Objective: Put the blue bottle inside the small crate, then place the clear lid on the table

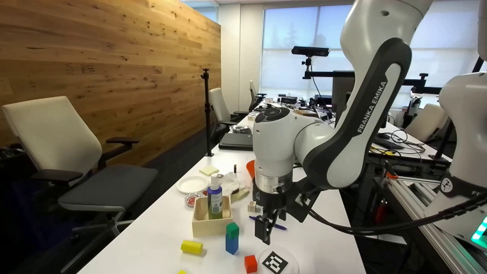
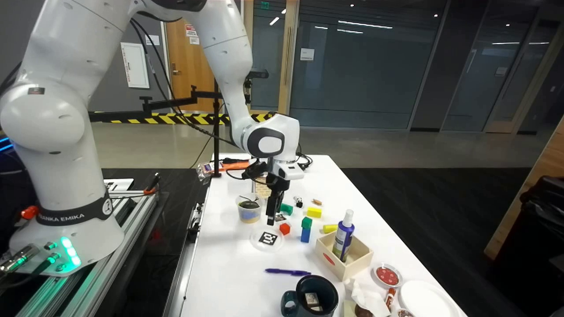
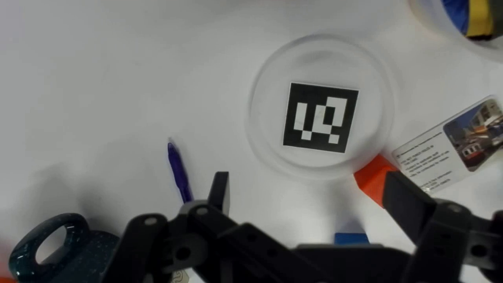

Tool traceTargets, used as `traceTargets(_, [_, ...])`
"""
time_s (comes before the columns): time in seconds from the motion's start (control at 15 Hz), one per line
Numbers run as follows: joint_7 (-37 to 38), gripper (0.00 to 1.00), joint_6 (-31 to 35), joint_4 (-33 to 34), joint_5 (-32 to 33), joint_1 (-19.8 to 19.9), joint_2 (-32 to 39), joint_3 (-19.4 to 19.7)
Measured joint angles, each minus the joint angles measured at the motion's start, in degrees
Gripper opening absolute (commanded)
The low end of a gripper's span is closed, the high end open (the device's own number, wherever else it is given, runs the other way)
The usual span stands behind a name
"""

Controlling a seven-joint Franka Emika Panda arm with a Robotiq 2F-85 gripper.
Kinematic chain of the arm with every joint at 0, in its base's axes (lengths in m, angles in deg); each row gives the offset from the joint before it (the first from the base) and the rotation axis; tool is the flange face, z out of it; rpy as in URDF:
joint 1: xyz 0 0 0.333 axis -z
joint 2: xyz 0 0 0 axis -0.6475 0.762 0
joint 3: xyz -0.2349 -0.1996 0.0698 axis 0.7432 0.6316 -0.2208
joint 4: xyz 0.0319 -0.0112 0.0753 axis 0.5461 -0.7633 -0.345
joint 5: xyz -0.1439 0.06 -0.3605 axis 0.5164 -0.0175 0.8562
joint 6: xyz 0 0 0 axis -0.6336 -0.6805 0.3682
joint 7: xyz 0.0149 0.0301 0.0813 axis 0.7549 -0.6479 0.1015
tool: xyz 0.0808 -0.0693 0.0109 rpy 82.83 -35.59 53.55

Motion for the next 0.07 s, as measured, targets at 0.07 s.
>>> traceTargets(0.07, [-0.2, 1.0, 1.2, -1.0, 0.1, 0.6, -1.0, -0.8])
